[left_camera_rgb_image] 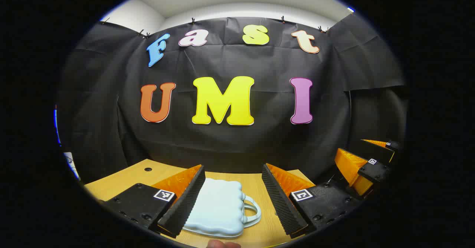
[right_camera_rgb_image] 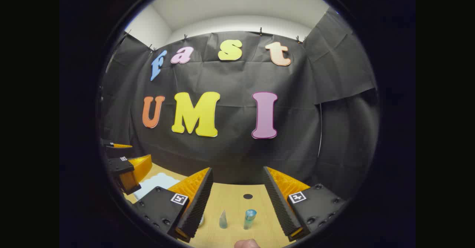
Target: First open the suitcase, pack the skin care products into it, and then close the suitcase.
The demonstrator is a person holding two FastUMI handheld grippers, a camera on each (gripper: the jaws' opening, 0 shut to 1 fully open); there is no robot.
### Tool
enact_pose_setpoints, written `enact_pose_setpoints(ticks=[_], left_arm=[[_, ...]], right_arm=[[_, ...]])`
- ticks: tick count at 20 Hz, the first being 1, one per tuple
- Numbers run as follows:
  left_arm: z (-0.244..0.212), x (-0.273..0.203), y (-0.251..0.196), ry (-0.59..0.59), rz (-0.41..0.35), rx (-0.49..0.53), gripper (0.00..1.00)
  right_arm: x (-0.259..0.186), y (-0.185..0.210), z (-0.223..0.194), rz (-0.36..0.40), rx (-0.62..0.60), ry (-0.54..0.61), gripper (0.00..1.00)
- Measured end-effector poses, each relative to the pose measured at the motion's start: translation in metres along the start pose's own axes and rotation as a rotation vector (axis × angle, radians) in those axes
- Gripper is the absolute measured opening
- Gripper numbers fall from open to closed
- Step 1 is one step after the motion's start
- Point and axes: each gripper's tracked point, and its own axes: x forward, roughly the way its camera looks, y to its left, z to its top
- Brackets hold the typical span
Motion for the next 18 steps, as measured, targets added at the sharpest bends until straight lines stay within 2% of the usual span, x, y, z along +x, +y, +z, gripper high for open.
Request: enact_pose_setpoints(ticks=[18], left_arm=[[-0.018,-0.006,-0.024,0.030,-0.063,0.051,0.98]], right_arm=[[-0.012,-0.022,-0.009,-0.045,0.016,0.028,0.78]])
